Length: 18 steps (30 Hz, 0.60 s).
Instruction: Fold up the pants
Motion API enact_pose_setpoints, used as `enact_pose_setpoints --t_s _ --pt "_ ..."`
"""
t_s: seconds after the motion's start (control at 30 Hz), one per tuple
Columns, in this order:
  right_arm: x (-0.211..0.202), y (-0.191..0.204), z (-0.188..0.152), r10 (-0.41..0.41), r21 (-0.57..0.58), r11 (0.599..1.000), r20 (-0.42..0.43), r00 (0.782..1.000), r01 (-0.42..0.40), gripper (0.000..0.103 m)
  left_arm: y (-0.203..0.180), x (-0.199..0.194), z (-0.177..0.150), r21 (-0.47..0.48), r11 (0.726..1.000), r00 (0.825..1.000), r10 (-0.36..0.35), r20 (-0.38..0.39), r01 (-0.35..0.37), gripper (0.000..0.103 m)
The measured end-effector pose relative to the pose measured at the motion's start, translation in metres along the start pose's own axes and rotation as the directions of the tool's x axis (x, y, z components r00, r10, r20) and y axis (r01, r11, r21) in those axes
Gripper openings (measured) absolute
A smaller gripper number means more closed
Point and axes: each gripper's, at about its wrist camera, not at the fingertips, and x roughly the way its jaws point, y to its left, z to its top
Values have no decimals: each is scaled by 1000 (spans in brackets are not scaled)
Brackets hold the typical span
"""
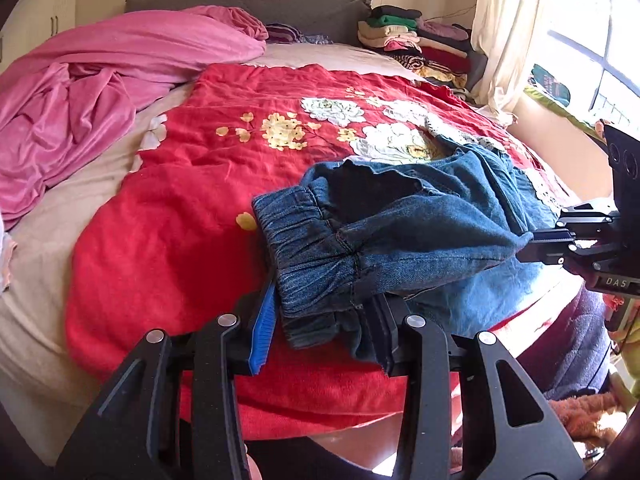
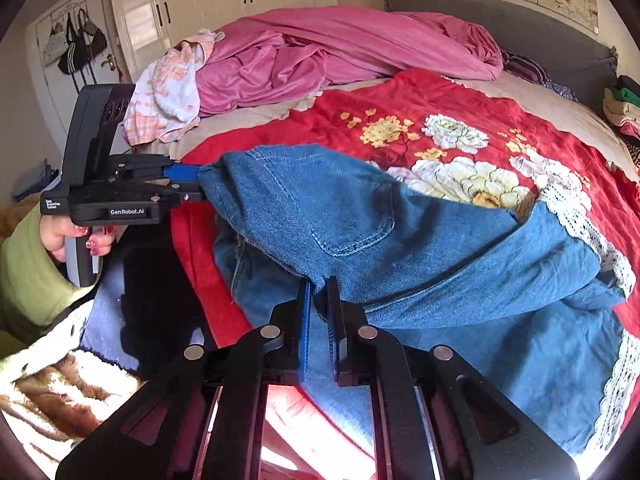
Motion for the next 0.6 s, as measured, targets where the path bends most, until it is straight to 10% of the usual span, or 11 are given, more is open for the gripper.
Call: enact_pose_setpoints --t_s 0.6 --pt "37 5 -36 42 88 996 -92 995 -33 12 8 -28 -16 -28 999 999 36 -28 -37 45"
